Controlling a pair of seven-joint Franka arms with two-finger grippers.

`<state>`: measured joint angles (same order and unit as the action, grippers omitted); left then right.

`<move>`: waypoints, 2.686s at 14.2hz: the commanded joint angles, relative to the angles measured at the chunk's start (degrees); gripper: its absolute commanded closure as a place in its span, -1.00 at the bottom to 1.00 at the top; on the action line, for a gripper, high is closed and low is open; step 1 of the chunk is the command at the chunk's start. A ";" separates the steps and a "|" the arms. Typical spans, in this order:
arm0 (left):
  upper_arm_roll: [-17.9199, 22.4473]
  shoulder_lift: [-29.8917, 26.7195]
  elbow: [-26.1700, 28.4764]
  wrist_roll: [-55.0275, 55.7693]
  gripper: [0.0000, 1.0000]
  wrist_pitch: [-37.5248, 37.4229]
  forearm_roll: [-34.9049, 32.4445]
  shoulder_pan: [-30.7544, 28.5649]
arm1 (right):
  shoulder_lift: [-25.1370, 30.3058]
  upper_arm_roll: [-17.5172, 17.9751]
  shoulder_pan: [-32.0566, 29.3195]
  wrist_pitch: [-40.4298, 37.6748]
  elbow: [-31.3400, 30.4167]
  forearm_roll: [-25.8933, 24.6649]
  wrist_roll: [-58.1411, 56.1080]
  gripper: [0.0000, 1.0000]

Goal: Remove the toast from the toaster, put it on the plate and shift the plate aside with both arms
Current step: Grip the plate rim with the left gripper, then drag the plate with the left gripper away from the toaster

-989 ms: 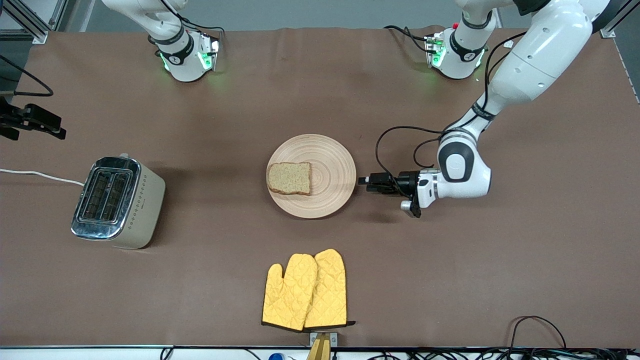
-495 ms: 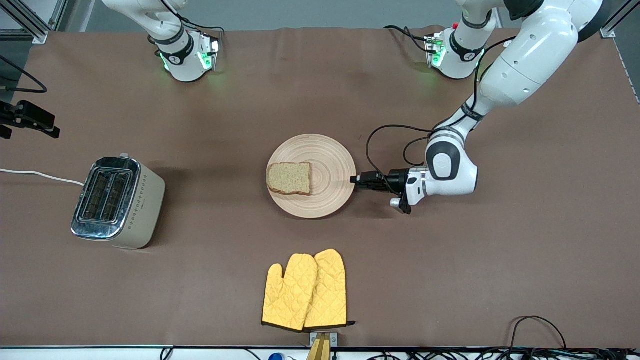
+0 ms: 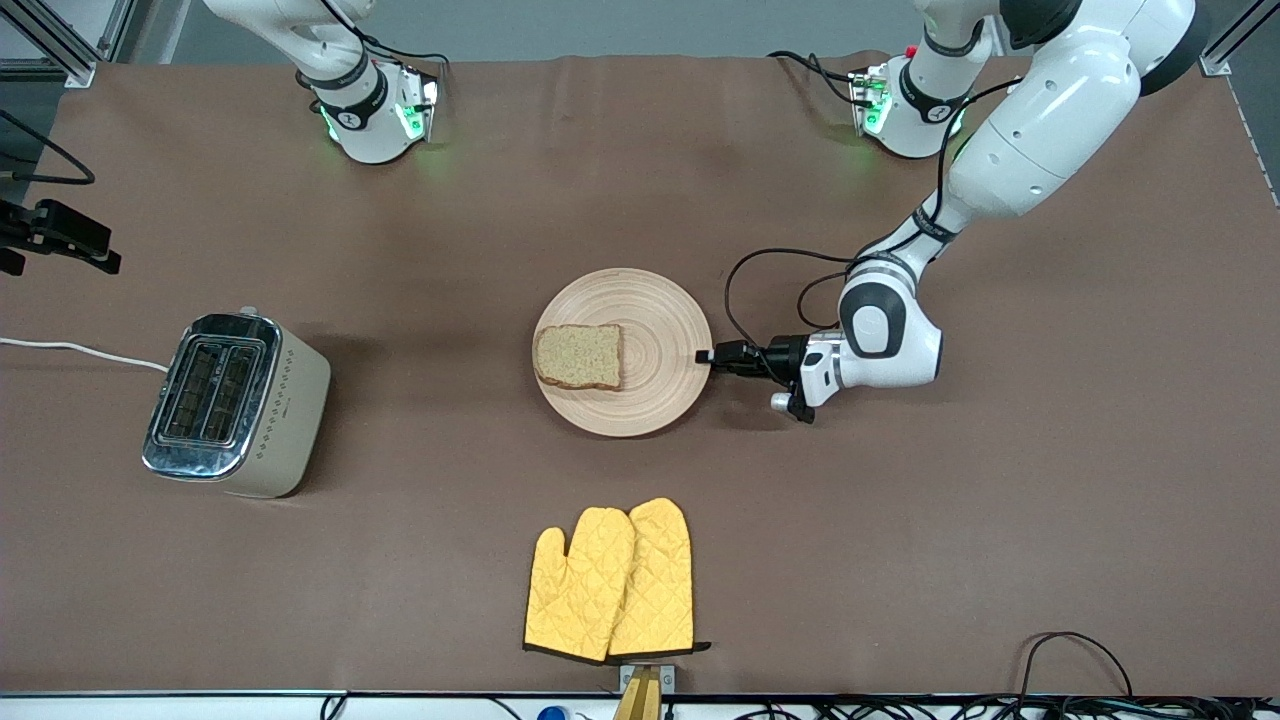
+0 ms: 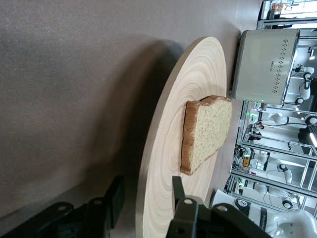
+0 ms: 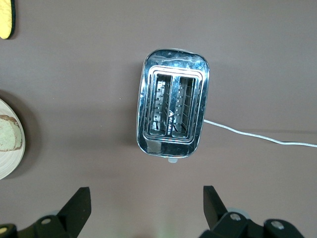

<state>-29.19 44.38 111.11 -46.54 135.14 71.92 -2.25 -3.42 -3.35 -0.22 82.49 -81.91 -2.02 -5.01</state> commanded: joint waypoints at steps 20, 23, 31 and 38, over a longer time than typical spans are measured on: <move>-0.43 -8.17 -2.47 1.08 0.99 -14.00 -9.30 -19.34 | 0.60 1.07 2.59 -1.81 0.26 -0.09 0.61 -1.00; -0.34 -7.82 -6.95 5.13 0.99 -21.92 -18.89 -26.99 | 0.60 0.98 2.41 -1.46 0.26 0.00 0.61 -1.00; 0.19 -3.08 -17.41 6.55 0.99 -29.76 -29.37 -39.93 | 0.52 0.63 -1.80 -2.51 -0.35 0.26 0.26 -1.00; 6.07 -0.09 -19.88 3.57 0.99 -32.92 -32.46 -41.78 | 0.52 0.89 -1.63 -2.43 -0.18 0.26 0.09 -1.00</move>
<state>-23.49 43.72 92.87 -41.49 105.32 39.46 -43.77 -3.43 -3.10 -1.50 80.18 -81.70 -1.94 -4.93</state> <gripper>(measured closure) 0.912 0.000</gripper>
